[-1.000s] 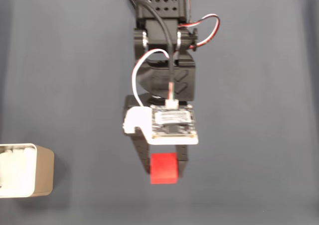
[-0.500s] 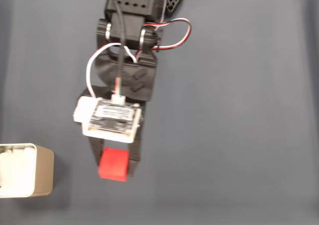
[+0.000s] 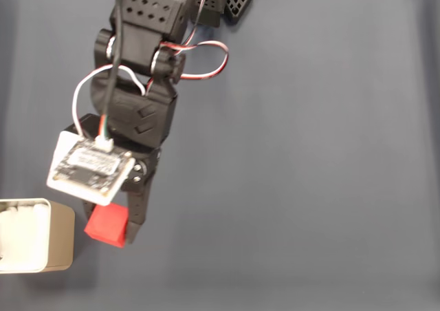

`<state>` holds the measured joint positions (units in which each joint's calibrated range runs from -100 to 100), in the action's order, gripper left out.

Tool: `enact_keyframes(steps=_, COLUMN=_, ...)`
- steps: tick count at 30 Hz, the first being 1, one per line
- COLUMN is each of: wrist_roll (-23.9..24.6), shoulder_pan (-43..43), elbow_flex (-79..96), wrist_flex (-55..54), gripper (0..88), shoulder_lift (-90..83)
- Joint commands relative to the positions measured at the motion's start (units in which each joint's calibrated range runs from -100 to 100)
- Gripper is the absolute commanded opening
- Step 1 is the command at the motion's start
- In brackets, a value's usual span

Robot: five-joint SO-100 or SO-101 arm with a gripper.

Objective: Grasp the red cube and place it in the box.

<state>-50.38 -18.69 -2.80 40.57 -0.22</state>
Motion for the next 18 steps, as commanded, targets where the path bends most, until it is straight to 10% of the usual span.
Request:
enact_keyframes(steps=1, wrist_roll=0.4, shoulder_pan=-1.7, elbow_flex=-3.8, wrist_flex=-1.2, gripper=1.0, shoulder_lift=0.2)
enact_keyframes(steps=18, wrist_roll=0.7, shoulder_pan=-6.9, elbow_flex=-14.2, wrist_flex=-2.0, gripper=0.9, shoulder_lift=9.6)
